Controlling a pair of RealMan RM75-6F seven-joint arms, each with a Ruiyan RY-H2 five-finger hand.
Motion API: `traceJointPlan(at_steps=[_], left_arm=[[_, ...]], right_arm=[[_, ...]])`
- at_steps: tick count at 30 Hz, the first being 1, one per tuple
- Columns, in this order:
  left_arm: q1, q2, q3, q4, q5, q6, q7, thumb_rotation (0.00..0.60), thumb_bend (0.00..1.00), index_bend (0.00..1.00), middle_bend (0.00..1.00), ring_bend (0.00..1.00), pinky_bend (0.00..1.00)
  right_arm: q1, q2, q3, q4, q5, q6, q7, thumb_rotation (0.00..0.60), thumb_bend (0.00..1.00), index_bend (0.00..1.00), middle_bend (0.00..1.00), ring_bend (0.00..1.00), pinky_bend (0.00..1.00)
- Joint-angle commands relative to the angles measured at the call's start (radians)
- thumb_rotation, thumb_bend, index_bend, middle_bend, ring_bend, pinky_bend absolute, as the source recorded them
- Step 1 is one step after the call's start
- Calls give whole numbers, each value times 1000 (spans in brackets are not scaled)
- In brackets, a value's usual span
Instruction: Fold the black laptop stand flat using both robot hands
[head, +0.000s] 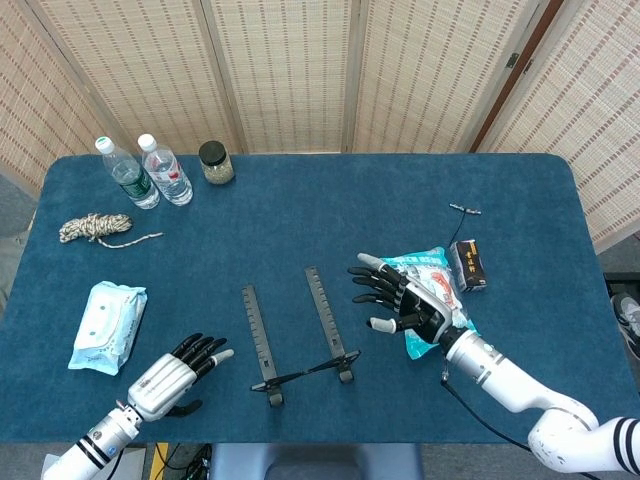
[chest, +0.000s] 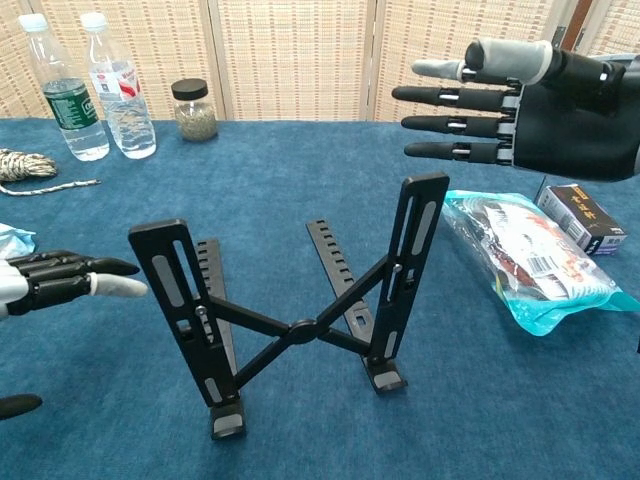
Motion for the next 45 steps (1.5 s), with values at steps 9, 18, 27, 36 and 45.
traceJointPlan(at_steps=[9, 18, 27, 36, 45], left_arm=[[-37, -17, 9, -26, 4, -29, -23, 600, 269, 52, 0, 31, 0], [-70, -30, 29, -49, 20, -68, -13, 600, 269, 52, 0, 31, 0], [-88, -39, 41, -59, 28, -80, -5, 600, 270, 52, 0, 31, 0], [-107, -46, 56, -65, 24, -103, -10, 600, 269, 52, 0, 31, 0], [-119, -54, 63, -58, 15, -114, -19, 600, 268, 52, 0, 31, 0]], right_arm=[[-19, 1, 2, 1, -4, -4, 1, 600, 0, 49, 147, 95, 229], [-37, 7, -2, 5, -12, -4, 6, 600, 0, 49, 147, 94, 229], [-49, 6, -7, 10, -25, -1, 17, 600, 0, 49, 147, 90, 229], [-56, 4, -9, 17, -31, 1, 24, 600, 0, 49, 147, 85, 229], [-61, 0, -10, 24, -31, 0, 26, 600, 0, 49, 147, 85, 229]])
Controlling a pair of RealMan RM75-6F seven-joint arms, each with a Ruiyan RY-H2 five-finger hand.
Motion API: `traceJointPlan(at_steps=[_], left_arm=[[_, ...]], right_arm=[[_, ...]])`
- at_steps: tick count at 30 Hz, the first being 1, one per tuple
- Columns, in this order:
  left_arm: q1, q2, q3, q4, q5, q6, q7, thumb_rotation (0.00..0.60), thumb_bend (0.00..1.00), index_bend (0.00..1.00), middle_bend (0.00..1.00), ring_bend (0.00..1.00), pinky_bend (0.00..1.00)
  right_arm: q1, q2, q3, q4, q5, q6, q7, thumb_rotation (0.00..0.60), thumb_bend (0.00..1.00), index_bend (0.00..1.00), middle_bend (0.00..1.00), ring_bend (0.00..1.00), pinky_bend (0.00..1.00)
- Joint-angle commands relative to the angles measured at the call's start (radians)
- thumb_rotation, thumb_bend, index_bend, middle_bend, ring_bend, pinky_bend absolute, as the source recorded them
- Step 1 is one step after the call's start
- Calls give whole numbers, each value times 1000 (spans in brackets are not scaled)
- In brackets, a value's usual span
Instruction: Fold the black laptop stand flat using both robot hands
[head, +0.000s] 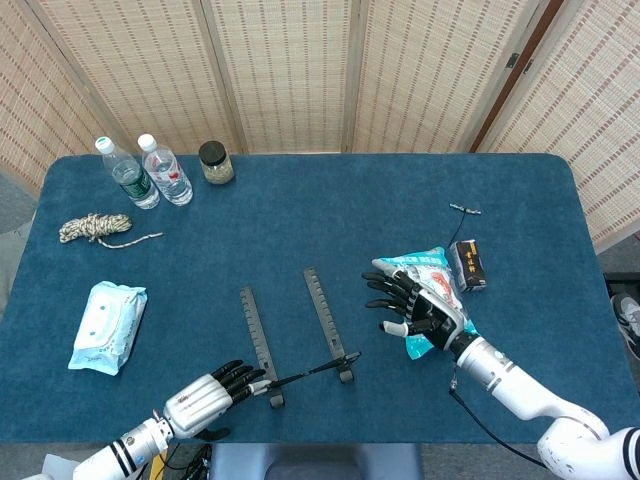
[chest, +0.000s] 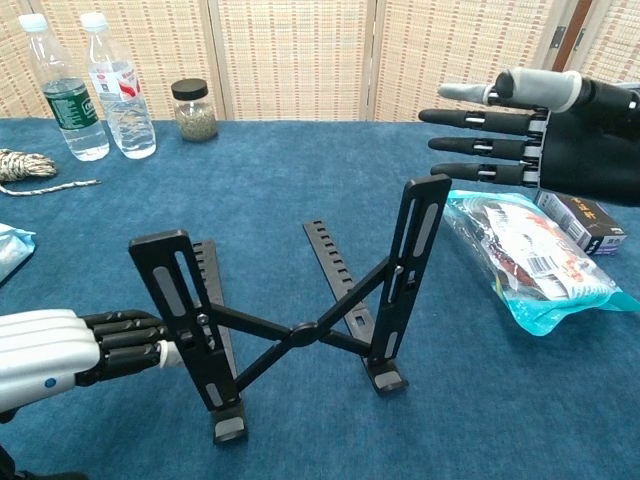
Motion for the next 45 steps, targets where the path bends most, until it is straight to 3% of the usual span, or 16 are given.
traceJointPlan(at_steps=[1, 9, 19, 31, 45], left_arm=[[-2, 0, -1, 2, -6, 0, 1, 600, 268, 52, 0, 31, 0], [31, 48, -19, -17, -47, 74, 8, 600, 269, 52, 0, 31, 0], [140, 126, -56, -49, -151, 242, 8, 600, 269, 52, 0, 31, 0], [226, 161, -75, -59, -197, 340, 10, 600, 270, 52, 0, 31, 0], [254, 164, -91, -52, -188, 358, 0, 600, 269, 52, 0, 31, 0]], right_arm=[[0, 0, 0, 1, -2, 0, -2, 600, 0, 49, 147, 84, 229], [23, 12, -7, 17, -38, -19, -157, 600, 0, 38, 131, 61, 229], [127, 111, -7, -27, -32, -190, -356, 600, 10, 0, 22, 0, 189], [201, 194, -15, -59, -38, -309, -370, 600, 11, 0, 0, 0, 153], [273, 178, -11, -59, -43, -390, -355, 600, 10, 0, 0, 0, 153]])
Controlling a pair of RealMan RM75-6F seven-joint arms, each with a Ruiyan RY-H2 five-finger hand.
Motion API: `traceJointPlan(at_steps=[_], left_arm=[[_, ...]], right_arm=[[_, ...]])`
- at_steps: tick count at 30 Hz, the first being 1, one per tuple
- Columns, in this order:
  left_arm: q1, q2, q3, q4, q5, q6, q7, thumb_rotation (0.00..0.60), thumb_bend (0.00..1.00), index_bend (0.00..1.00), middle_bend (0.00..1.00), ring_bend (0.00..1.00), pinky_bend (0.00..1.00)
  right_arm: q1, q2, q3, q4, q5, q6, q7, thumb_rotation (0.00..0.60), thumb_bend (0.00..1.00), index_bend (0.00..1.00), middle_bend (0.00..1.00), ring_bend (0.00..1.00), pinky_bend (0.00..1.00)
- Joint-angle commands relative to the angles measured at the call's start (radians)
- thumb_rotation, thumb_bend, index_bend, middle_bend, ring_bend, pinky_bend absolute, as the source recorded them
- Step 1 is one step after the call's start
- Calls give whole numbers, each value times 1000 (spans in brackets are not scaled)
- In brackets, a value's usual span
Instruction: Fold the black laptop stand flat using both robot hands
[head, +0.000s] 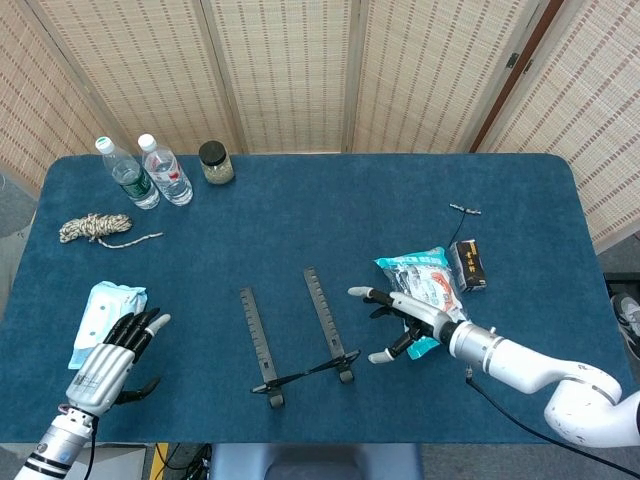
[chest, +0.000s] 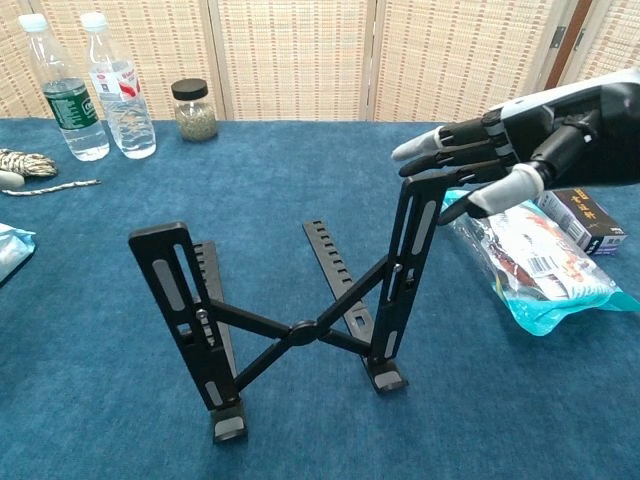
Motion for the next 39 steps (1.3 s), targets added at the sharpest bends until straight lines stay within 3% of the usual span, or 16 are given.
traceJointPlan(at_steps=[1, 6, 12, 16, 19, 23, 26, 31, 39], left_arm=[[5, 1, -3, 4, 1, 6, -4, 600, 269, 52, 0, 31, 0], [15, 11, -9, 13, -1, 14, -15, 600, 268, 52, 0, 31, 0], [16, 32, -22, 20, -12, 8, -18, 600, 269, 52, 0, 31, 0], [9, 45, -34, 24, -18, -3, -13, 600, 269, 52, 0, 31, 0], [0, 52, -42, 29, -24, -19, -12, 600, 269, 52, 0, 29, 0], [-28, 58, -55, 42, -35, -65, -7, 600, 269, 52, 0, 26, 0], [-53, 60, -66, 50, -43, -104, 0, 600, 269, 52, 0, 22, 0], [-114, 42, -95, 87, -55, -181, -24, 600, 269, 52, 0, 17, 0], [-210, -14, -134, 141, -77, -299, -22, 600, 269, 52, 0, 13, 0]], right_arm=[[15, -18, 6, 3, 6, -14, -3, 600, 10, 0, 0, 0, 153], [30, -81, 37, 37, 118, -23, -78, 600, 10, 0, 0, 0, 153], [41, -177, 59, 75, 371, 32, -322, 600, 10, 0, 0, 0, 136], [45, -257, 57, 81, 587, 180, -547, 600, 11, 0, 0, 0, 114], [29, -312, 66, 68, 658, 327, -685, 600, 11, 0, 0, 0, 82], [-10, -376, 60, 80, 586, 506, -869, 600, 12, 0, 0, 0, 66], [-28, -390, 31, 106, 495, 554, -969, 600, 12, 0, 0, 0, 65], [-49, -396, -15, 154, 336, 577, -1101, 600, 12, 0, 0, 0, 65], [-48, -408, -67, 203, 183, 536, -1249, 600, 11, 0, 0, 0, 65]])
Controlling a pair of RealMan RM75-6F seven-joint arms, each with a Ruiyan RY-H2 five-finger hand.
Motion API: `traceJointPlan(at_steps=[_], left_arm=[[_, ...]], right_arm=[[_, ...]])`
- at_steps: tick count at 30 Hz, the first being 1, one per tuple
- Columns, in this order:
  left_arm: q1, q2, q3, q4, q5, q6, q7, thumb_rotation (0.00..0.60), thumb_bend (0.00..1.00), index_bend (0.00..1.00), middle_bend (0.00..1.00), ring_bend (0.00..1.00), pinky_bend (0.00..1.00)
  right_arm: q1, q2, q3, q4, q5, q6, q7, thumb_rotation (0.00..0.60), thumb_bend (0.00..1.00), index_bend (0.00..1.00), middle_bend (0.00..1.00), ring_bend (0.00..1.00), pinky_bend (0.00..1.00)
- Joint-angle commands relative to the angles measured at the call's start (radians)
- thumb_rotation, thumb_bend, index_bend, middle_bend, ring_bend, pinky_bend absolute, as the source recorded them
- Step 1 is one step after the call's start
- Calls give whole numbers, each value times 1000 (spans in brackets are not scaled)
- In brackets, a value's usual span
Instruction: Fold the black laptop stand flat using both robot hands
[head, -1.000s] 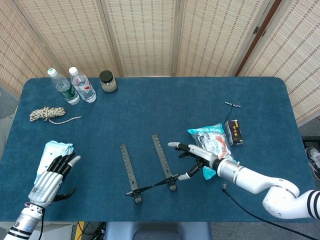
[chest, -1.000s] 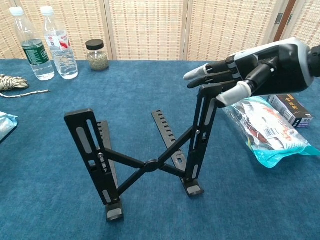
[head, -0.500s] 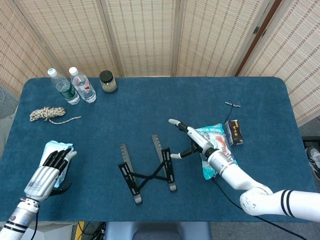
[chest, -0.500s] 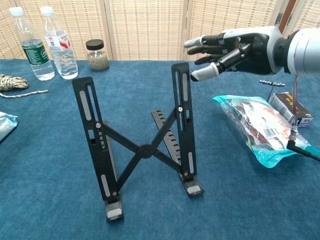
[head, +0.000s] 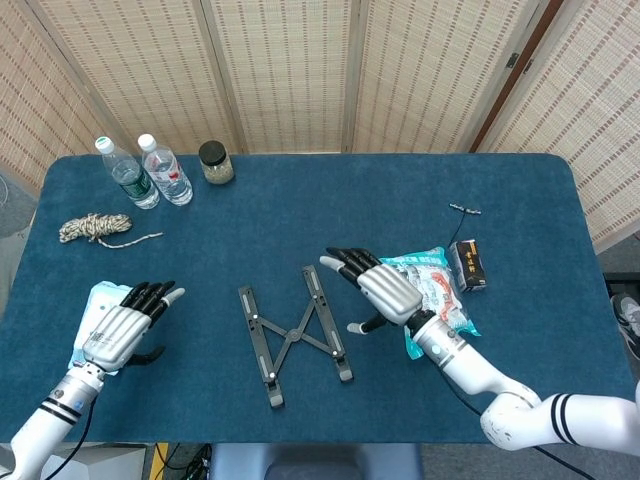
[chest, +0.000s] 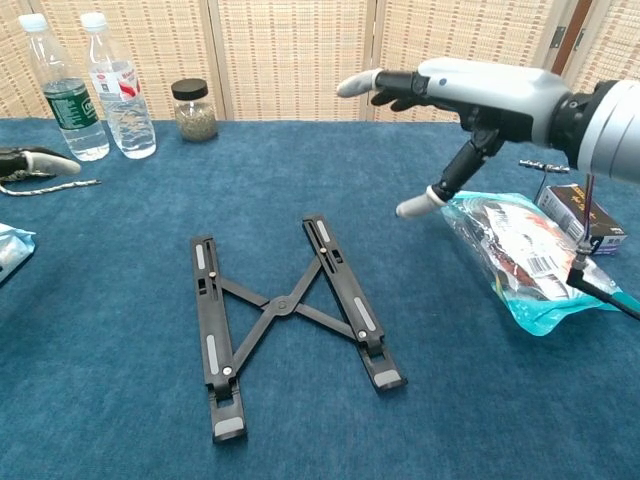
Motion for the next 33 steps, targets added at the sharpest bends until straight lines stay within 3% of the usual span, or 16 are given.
traceJointPlan(at_steps=[1, 16, 33], left_arm=[[-48, -35, -23, 30, -19, -56, 0, 600, 269, 52, 0, 12, 0], [-149, -184, -63, 149, -59, -142, -93, 600, 268, 37, 0, 9, 0], [-207, -314, -76, 248, -147, -212, -80, 600, 268, 28, 0, 4, 0]], right_arm=[[-5, -13, -33, 30, -67, -22, -69, 600, 11, 0, 0, 0, 65], [-46, -81, -82, 102, -216, -28, -250, 600, 7, 0, 0, 0, 64], [-106, -194, -53, 165, -121, -76, -416, 600, 7, 0, 0, 0, 56]])
